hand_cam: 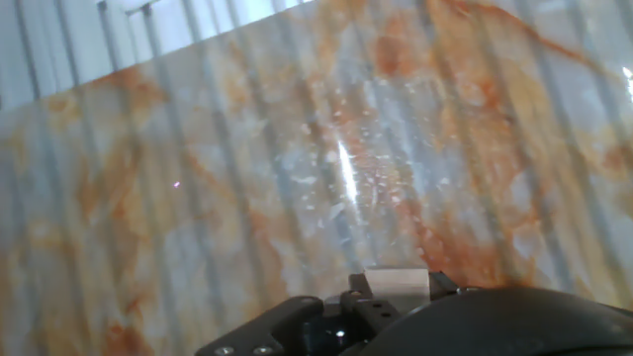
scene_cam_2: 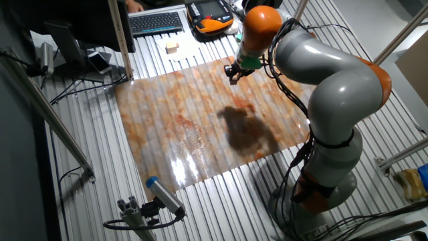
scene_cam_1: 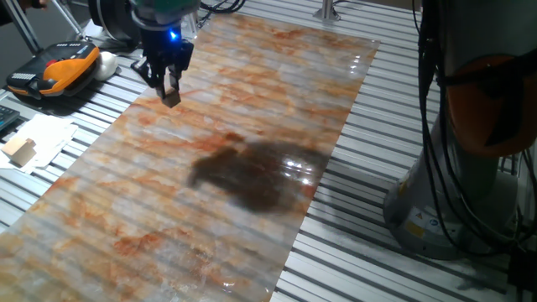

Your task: Pick up the small block on the left and move it to the right

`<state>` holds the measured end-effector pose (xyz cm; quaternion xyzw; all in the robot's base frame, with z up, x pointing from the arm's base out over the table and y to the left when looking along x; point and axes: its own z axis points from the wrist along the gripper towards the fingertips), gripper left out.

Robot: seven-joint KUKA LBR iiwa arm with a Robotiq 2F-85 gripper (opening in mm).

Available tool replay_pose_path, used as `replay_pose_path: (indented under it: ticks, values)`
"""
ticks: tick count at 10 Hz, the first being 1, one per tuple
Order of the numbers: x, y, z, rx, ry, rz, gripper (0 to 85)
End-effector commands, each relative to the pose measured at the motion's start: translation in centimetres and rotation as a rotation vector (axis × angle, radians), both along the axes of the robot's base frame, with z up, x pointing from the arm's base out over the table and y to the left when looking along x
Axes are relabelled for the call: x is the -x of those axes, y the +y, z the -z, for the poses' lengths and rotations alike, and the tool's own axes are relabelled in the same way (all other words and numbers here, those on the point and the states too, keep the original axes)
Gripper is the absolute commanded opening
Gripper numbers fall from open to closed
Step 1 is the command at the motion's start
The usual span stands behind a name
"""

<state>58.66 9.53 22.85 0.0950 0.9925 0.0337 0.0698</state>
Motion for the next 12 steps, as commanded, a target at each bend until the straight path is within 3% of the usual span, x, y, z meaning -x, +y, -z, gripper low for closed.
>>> replay_pose_path:
  ticks: [1, 3, 5, 9, 12]
  values:
    - [-0.04, 0.2, 0.1, -0.006, 0.003, -0.026, 0.0]
    - [-0.17, 1.2, 0.1, 0.008, 0.023, -0.102, 0.0]
    - [-0.1, 2.6, 0.2, 0.024, 0.03, -0.114, 0.0]
    - [-0.39, 3.7, 0.5, 0.042, 0.052, -0.145, 0.0]
    - [-0.05, 4.8, 1.3, 0.051, 0.044, -0.154, 0.0]
